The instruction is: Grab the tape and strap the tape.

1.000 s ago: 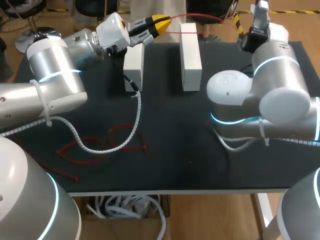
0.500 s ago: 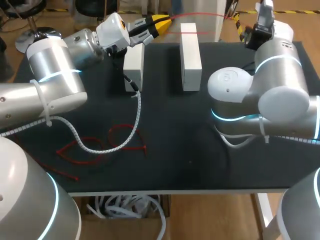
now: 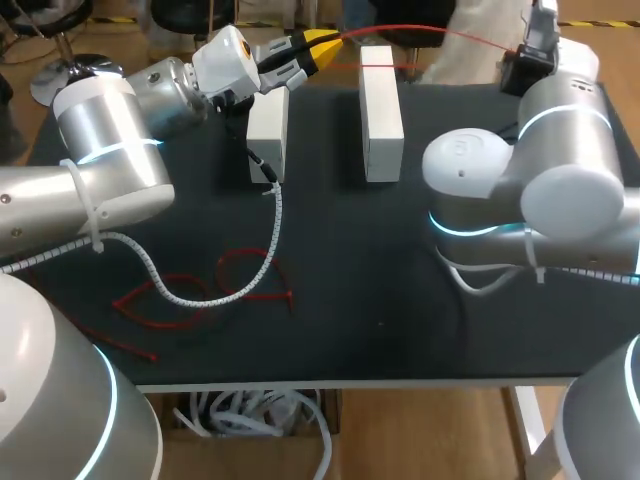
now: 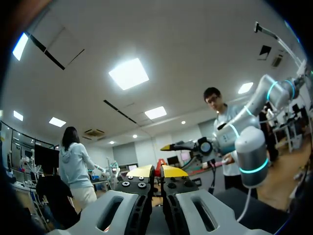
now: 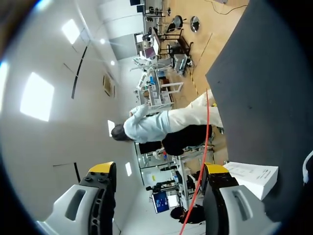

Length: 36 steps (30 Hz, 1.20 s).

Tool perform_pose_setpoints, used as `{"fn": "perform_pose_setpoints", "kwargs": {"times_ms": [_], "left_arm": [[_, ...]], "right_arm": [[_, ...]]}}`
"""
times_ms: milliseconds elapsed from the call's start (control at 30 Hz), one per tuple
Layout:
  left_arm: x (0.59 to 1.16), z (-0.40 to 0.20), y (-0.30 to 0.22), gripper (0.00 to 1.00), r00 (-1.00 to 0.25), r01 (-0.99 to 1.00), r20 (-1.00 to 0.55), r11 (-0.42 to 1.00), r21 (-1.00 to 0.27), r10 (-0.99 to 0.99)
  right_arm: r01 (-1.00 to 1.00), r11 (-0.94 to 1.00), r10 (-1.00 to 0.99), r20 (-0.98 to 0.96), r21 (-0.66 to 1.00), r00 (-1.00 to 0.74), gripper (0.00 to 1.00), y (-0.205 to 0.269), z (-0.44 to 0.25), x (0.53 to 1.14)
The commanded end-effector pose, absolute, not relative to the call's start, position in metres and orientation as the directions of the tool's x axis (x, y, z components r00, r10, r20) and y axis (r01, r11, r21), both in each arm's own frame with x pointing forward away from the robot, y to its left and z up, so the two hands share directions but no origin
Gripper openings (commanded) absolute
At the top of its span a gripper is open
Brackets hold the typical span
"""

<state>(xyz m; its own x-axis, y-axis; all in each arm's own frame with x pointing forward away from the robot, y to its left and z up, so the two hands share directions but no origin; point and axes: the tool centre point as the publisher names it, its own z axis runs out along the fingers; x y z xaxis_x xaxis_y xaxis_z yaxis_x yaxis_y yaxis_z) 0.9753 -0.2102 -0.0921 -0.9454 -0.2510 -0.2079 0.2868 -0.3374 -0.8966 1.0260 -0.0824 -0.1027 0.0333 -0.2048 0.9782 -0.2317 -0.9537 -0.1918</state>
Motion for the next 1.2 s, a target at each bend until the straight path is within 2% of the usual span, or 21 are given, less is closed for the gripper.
{"fn": "perform_pose_setpoints", "kwargs": {"times_ms": [33,600,733,900,933,1033,1200], "left_arm": [[0.976,-0.092,-0.211,0.00,-0.945,0.288,-0.209,-0.338,-0.896,-0.253],[0.976,-0.092,-0.211,0.00,-0.945,0.288,-0.209,-0.338,-0.896,-0.253],[0.976,-0.092,-0.211,0.00,-0.945,0.288,-0.209,-0.338,-0.896,-0.253],[0.976,-0.092,-0.211,0.00,-0.945,0.288,-0.209,-0.338,-0.896,-0.253],[0.976,-0.092,-0.211,0.00,-0.945,0.288,-0.209,-0.338,-0.896,-0.253],[0.976,-0.092,-0.211,0.00,-0.945,0.288,-0.209,-0.338,-0.896,-0.253],[0.976,-0.092,-0.211,0.00,-0.945,0.288,-0.209,-0.338,-0.896,-0.253]], "right_arm": [[-0.211,-0.960,-0.199,0.978,-0.183,0.056,0.72,-0.094,-0.098,1.018],[-0.203,-0.961,-0.205,0.976,-0.187,0.068,0.67,-0.101,-0.096,1.006],[-0.205,-0.959,-0.211,0.975,-0.195,0.062,0.60,-0.100,-0.094,1.007],[-0.205,-0.960,-0.208,0.976,-0.192,0.059,0.64,-0.100,-0.095,1.008],[-0.207,-0.960,-0.206,0.977,-0.190,0.060,0.69,-0.100,-0.096,1.008],[-0.211,-0.960,-0.200,0.978,-0.182,0.064,0.69,-0.102,-0.097,1.008],[-0.212,-0.961,-0.195,0.978,-0.176,0.070,0.56,-0.103,-0.099,1.007]]}}
